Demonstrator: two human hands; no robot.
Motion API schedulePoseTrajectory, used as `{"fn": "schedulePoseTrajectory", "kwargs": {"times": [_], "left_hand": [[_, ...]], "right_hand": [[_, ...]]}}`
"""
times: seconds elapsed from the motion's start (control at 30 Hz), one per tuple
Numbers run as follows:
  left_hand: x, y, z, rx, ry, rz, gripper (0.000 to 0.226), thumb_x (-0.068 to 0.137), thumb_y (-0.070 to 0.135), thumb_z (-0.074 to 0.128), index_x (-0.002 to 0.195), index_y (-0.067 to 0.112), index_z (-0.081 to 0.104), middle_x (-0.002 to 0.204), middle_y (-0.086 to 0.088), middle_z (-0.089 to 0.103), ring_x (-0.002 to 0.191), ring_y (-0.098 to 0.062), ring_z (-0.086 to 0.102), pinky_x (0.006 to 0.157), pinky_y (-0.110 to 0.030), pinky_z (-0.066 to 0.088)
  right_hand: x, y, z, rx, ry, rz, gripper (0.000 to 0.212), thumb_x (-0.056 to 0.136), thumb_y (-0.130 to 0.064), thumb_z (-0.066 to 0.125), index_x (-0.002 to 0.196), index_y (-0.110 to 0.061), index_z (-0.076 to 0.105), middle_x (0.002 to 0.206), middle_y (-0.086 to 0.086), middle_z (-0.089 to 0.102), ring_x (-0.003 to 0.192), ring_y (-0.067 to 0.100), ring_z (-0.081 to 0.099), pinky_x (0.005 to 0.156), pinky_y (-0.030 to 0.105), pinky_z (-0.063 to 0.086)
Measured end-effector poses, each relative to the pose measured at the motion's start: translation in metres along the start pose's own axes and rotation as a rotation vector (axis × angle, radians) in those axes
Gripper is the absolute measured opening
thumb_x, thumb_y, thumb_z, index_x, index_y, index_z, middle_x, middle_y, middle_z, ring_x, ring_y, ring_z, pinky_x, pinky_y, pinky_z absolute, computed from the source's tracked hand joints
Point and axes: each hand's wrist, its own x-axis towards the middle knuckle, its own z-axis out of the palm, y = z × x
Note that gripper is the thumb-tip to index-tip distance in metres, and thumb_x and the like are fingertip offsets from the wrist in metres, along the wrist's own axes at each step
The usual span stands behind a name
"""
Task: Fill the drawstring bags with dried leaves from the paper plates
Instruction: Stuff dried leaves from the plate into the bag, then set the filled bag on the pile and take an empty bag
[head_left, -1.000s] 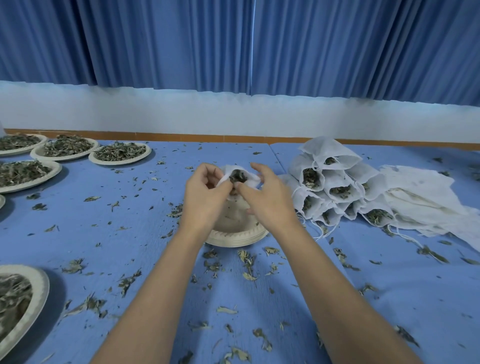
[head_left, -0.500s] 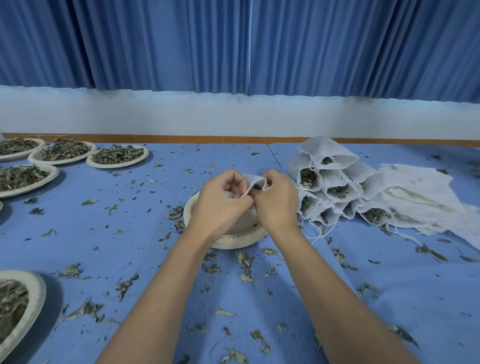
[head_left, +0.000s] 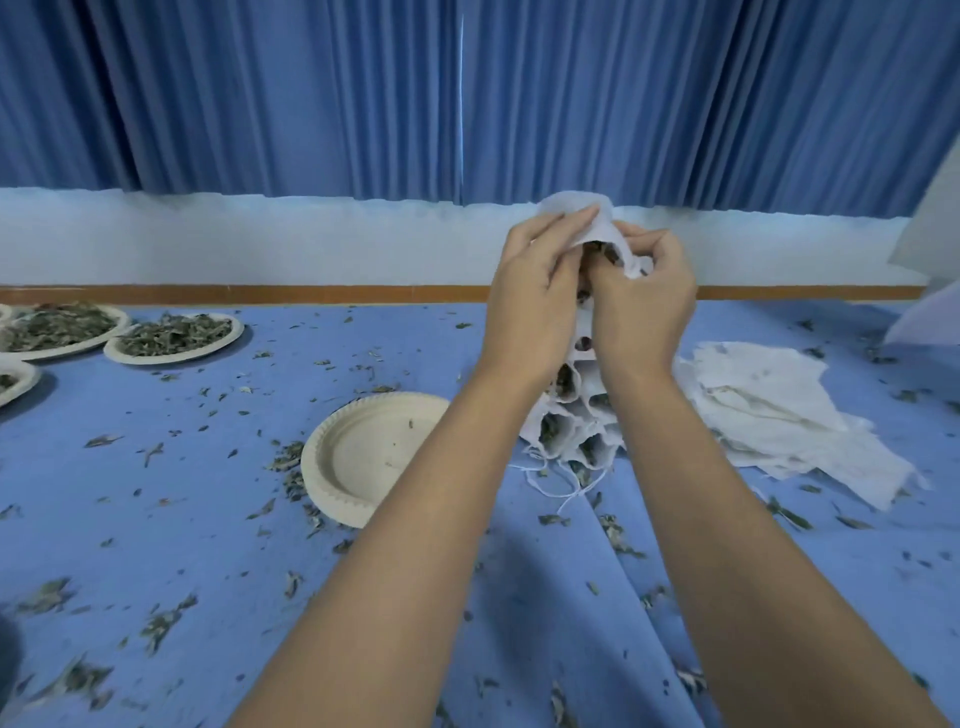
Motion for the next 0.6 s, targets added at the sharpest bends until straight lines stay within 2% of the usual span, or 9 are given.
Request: {"fn": "schedulePoseTrajectory", "kwargs": {"times": [0.07, 0.13, 0.17, 0.23, 0.3, 0.33, 0.4, 0.5, 0.6], "left_hand": [[0.011, 0.001, 0.021, 0.063, -0.100, 0.019, 0.038, 0.099, -0.002, 0.039, 0.133, 0.006, 0.053, 0.141, -0.009, 0.043, 0.131, -0.016, 0.042, 0.108, -0.019, 0.033], [0.018, -0.001, 0.039, 0.119, -0.200, 0.000, 0.040, 0.099, -0.003, 0.036, 0.135, 0.005, 0.050, 0.145, -0.009, 0.043, 0.134, -0.016, 0.039, 0.099, -0.004, 0.028], [0.020, -0.004, 0.046, 0.128, -0.241, -0.040, 0.041, 0.098, -0.003, 0.036, 0.135, 0.006, 0.051, 0.144, -0.008, 0.046, 0.133, -0.017, 0.041, 0.097, -0.003, 0.029], [0.023, -0.014, 0.054, 0.224, -0.283, -0.085, 0.039, 0.099, 0.004, 0.037, 0.132, 0.013, 0.056, 0.137, -0.008, 0.054, 0.129, -0.021, 0.046, 0.103, -0.020, 0.035], [0.023, -0.028, 0.057, 0.498, -0.324, -0.053, 0.040, 0.098, 0.011, 0.037, 0.129, 0.023, 0.059, 0.128, -0.009, 0.061, 0.124, -0.025, 0.048, 0.103, -0.040, 0.038], [0.022, -0.034, 0.057, 0.627, -0.344, -0.025, 0.042, 0.098, 0.011, 0.036, 0.129, 0.027, 0.058, 0.128, -0.007, 0.060, 0.126, -0.024, 0.045, 0.105, -0.044, 0.035], [0.020, -0.046, 0.059, 0.717, -0.379, -0.010, 0.046, 0.098, 0.009, 0.033, 0.134, 0.030, 0.052, 0.140, 0.002, 0.051, 0.136, -0.019, 0.032, 0.112, -0.049, 0.022], [0.016, -0.059, 0.061, 0.709, -0.438, -0.062, 0.045, 0.101, 0.015, 0.029, 0.140, 0.033, 0.044, 0.152, 0.011, 0.034, 0.144, -0.017, 0.016, 0.115, -0.053, 0.013], [0.013, -0.067, 0.062, 0.753, -0.503, -0.092, 0.041, 0.103, 0.020, 0.030, 0.140, 0.033, 0.044, 0.153, 0.013, 0.031, 0.146, -0.017, 0.009, 0.114, -0.055, 0.012]], "right_hand": [[0.026, 0.005, -0.016, -0.064, 0.034, -0.017, 0.017, 0.079, -0.013, 0.069, 0.075, -0.021, 0.054, 0.098, -0.005, 0.067, 0.068, -0.010, 0.057, 0.060, 0.009, 0.043], [0.046, 0.020, -0.033, -0.136, 0.038, 0.003, 0.013, 0.081, -0.016, 0.069, 0.081, -0.018, 0.056, 0.101, -0.003, 0.067, 0.080, 0.000, 0.060, 0.071, 0.018, 0.048], [0.053, 0.030, -0.042, -0.163, 0.022, 0.024, 0.012, 0.082, -0.016, 0.069, 0.083, -0.017, 0.057, 0.103, -0.001, 0.067, 0.084, 0.005, 0.060, 0.075, 0.021, 0.049], [0.062, 0.051, -0.059, -0.244, -0.047, 0.057, 0.011, 0.084, -0.015, 0.068, 0.088, -0.013, 0.058, 0.103, 0.002, 0.066, 0.087, 0.009, 0.057, 0.071, 0.013, 0.043], [0.064, 0.071, -0.073, -0.350, -0.137, 0.068, 0.012, 0.085, -0.013, 0.065, 0.094, -0.007, 0.060, 0.102, -0.003, 0.062, 0.088, 0.007, 0.053, 0.065, 0.003, 0.035], [0.064, 0.080, -0.077, -0.391, -0.188, 0.076, 0.012, 0.086, -0.012, 0.063, 0.097, -0.006, 0.059, 0.104, -0.005, 0.060, 0.091, 0.006, 0.052, 0.064, 0.000, 0.033], [0.063, 0.094, -0.082, -0.456, -0.296, 0.097, 0.009, 0.088, -0.008, 0.058, 0.098, -0.008, 0.058, 0.109, -0.008, 0.058, 0.097, 0.006, 0.049, 0.065, -0.001, 0.030], [0.062, 0.104, -0.086, -0.578, -0.447, 0.094, 0.007, 0.092, -0.010, 0.054, 0.096, -0.015, 0.055, 0.100, -0.007, 0.057, 0.094, 0.013, 0.051, 0.061, 0.011, 0.032], [0.060, 0.110, -0.091, -0.751, -0.530, 0.072, 0.007, 0.091, -0.012, 0.053, 0.095, -0.015, 0.058, 0.084, 0.004, 0.058, 0.097, 0.030, 0.053, 0.066, 0.026, 0.033]]}}
